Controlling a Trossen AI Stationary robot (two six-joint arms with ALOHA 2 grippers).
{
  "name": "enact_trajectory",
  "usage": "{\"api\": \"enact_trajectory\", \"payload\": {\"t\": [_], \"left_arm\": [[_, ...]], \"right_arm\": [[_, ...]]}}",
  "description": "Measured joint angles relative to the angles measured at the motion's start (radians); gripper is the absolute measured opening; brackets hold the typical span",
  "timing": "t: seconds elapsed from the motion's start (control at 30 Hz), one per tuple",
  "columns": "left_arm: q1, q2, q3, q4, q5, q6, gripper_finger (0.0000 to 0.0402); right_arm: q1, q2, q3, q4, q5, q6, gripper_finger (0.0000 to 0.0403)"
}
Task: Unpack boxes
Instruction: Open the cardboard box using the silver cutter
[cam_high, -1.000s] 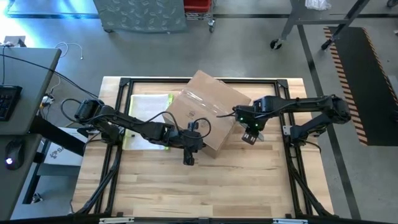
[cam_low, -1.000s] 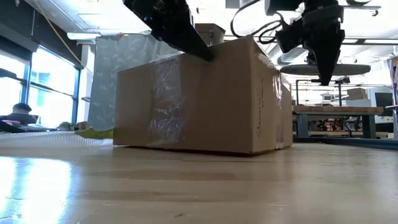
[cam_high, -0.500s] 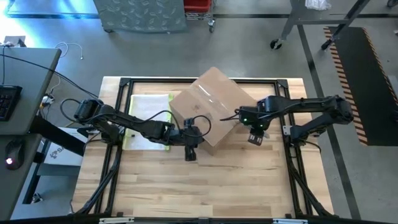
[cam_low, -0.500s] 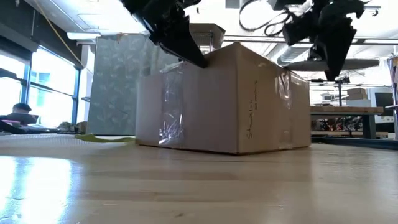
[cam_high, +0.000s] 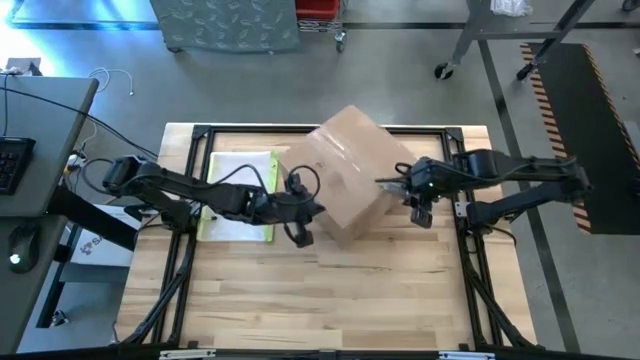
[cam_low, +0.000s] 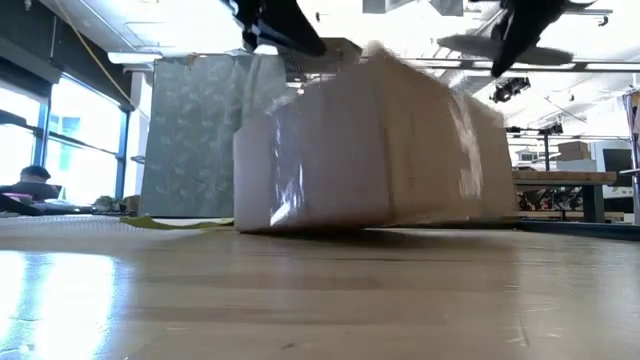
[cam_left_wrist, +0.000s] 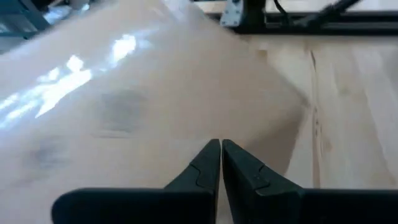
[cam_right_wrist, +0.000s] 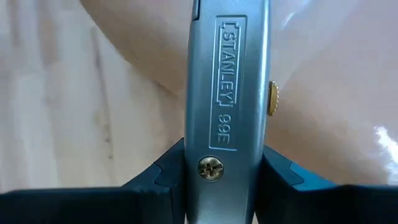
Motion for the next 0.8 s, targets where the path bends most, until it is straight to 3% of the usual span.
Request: {"api": "enact_trajectory", "payload": {"t": [0.3, 0.4, 0.63, 0.8], "left_arm": [[0.007, 0.007, 0.0, 0.11, 0.039, 0.076, 0.0008], [0.013, 0.017, 0.0, 0.185, 0.074, 0.134, 0.0028], [0.055, 0.091, -0.002, 0.39, 0.235, 0.212, 0.0127], [0.073, 0.153, -0.002, 0.581, 0.303, 0.228, 0.0209]], "right_arm": [[0.109, 0.026, -0.002, 0.228, 0.086, -0.057, 0.0109], [0.152, 0.031, -0.041, 0.417, 0.137, -0.127, 0.0109], [0.228, 0.04, -0.279, 0.973, 0.136, -0.184, 0.0109], [0.242, 0.039, -0.361, 1.109, 0.193, -0.167, 0.0109]]}}
